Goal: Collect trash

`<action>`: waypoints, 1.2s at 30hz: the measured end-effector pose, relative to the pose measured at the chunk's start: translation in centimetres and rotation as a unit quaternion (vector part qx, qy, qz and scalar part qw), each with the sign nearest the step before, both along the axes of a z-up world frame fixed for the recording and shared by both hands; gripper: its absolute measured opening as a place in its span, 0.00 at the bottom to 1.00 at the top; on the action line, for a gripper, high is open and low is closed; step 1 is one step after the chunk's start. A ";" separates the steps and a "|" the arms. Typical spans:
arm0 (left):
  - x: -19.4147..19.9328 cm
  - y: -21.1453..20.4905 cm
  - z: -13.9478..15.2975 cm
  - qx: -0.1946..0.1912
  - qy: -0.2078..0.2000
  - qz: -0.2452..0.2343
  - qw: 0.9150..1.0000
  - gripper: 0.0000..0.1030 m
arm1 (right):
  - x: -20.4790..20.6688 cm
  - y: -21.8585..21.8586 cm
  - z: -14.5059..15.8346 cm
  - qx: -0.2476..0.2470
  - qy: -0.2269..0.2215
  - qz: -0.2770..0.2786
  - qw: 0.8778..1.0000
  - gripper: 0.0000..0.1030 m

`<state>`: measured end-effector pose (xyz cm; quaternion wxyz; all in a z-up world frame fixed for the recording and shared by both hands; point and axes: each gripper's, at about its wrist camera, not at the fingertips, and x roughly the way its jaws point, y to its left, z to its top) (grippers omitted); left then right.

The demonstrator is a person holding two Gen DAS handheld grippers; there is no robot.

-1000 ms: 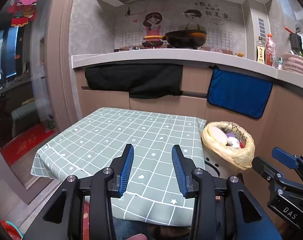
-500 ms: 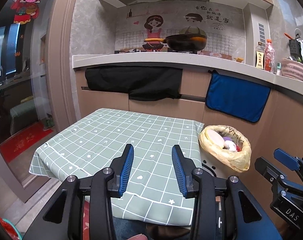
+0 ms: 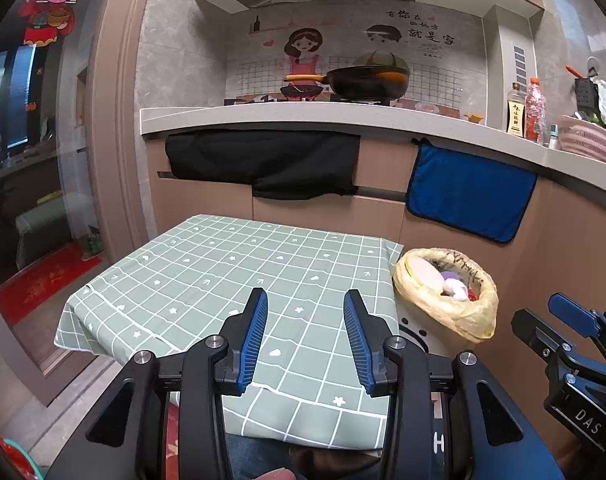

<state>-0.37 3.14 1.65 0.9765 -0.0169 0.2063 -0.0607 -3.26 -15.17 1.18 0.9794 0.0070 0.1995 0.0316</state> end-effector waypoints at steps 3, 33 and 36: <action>-0.2 -0.2 0.0 0.000 -0.003 -0.001 1.000 0.40 | 0.0 -0.1 0.1 0.004 0.001 -0.001 1.000 0.60; 0.9 0.6 -0.3 -0.007 0.020 -0.028 0.999 0.40 | -0.2 -0.2 -0.1 0.003 -0.001 -0.008 1.000 0.60; 2.3 0.6 -0.9 -0.007 0.041 -0.036 0.998 0.40 | 0.1 -0.5 -0.3 0.008 0.003 -0.010 1.000 0.60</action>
